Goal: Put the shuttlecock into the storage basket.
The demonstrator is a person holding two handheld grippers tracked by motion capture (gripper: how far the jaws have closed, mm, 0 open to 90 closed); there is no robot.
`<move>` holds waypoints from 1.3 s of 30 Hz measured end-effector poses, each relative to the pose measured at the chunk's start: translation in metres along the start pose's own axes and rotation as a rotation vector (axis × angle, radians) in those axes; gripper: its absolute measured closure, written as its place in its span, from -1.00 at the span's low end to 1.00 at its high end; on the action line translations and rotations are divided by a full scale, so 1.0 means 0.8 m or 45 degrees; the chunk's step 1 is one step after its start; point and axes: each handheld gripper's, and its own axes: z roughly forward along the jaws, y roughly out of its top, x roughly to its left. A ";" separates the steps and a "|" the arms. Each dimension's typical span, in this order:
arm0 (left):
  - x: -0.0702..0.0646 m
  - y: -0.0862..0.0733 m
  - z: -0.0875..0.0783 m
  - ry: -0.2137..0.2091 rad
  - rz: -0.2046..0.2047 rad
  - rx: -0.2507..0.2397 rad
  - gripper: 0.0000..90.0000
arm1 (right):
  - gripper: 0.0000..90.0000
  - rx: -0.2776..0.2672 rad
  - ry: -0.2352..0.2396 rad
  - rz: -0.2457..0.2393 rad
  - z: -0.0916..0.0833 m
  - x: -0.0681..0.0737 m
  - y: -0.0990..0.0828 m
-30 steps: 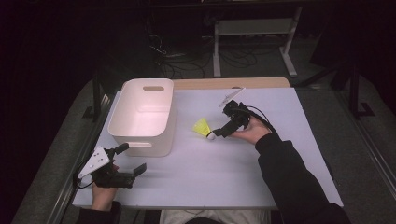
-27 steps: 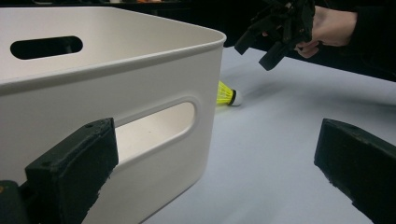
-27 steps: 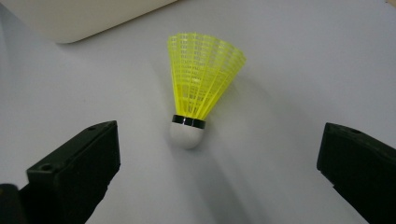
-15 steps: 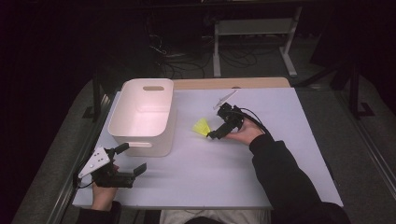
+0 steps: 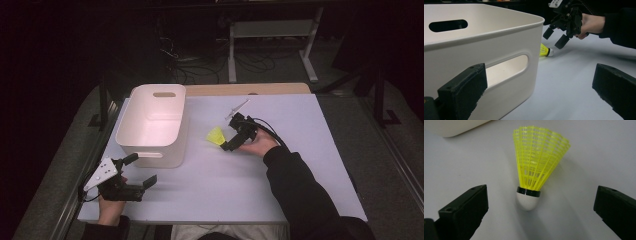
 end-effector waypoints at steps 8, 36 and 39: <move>0.000 0.000 0.000 0.000 0.000 0.002 -1.00 | -0.62 0.055 0.056 0.012 0.008 0.001 0.000; 0.000 0.000 0.000 -0.003 0.000 0.002 -1.00 | 0.26 0.134 0.094 0.068 0.024 0.001 0.007; 0.000 0.000 0.000 -0.004 0.000 0.003 -1.00 | 0.36 0.134 0.108 0.079 0.024 0.001 0.007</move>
